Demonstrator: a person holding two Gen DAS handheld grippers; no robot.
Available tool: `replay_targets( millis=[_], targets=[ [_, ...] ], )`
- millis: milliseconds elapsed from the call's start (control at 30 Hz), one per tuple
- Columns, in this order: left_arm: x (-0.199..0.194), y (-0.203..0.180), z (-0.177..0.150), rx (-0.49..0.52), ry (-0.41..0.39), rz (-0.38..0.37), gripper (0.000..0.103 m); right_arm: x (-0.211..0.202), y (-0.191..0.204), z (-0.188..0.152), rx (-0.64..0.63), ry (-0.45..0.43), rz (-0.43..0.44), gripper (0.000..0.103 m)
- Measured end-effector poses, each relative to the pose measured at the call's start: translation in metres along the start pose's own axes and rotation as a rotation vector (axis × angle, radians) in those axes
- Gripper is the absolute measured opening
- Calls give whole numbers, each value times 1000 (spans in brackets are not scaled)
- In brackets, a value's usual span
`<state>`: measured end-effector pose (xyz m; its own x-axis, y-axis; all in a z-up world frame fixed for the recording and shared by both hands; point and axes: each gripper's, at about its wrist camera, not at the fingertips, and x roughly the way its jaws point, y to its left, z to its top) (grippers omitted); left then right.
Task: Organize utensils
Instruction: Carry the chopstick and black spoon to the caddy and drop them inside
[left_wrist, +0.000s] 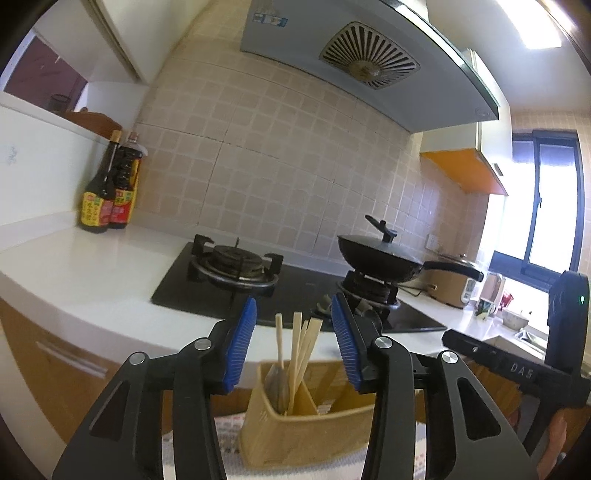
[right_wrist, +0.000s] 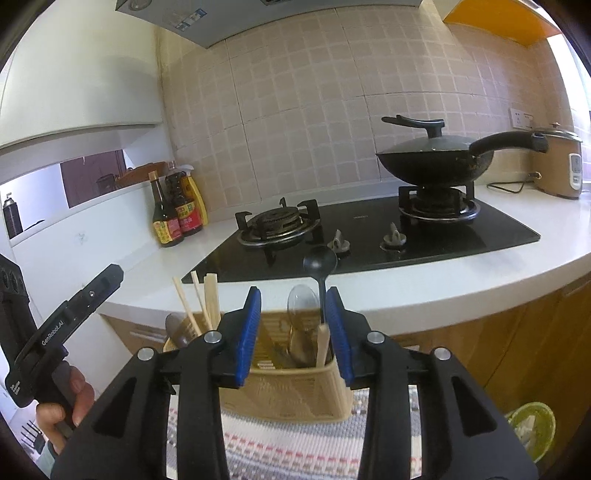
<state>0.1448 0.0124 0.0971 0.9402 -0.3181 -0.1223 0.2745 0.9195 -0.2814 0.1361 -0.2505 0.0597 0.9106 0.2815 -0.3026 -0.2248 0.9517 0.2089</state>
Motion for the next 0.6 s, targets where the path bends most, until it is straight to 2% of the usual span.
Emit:
replay_targets(
  millis=[233, 333, 467, 600],
  targets=[
    [-24, -7, -3, 5, 42, -12, 43, -7, 3, 15, -39, 137, -62, 33],
    [-29, -10, -7, 14, 55, -20, 45, 21, -4, 39, -38, 257, -67, 33],
    [-28, -10, -8, 29, 62, -20, 50, 75, -27, 63, 50, 417, 5, 33],
    [-18, -4, -6, 45, 77, -21, 50, 118, -43, 63, 106, 514, 78, 33]
  ],
)
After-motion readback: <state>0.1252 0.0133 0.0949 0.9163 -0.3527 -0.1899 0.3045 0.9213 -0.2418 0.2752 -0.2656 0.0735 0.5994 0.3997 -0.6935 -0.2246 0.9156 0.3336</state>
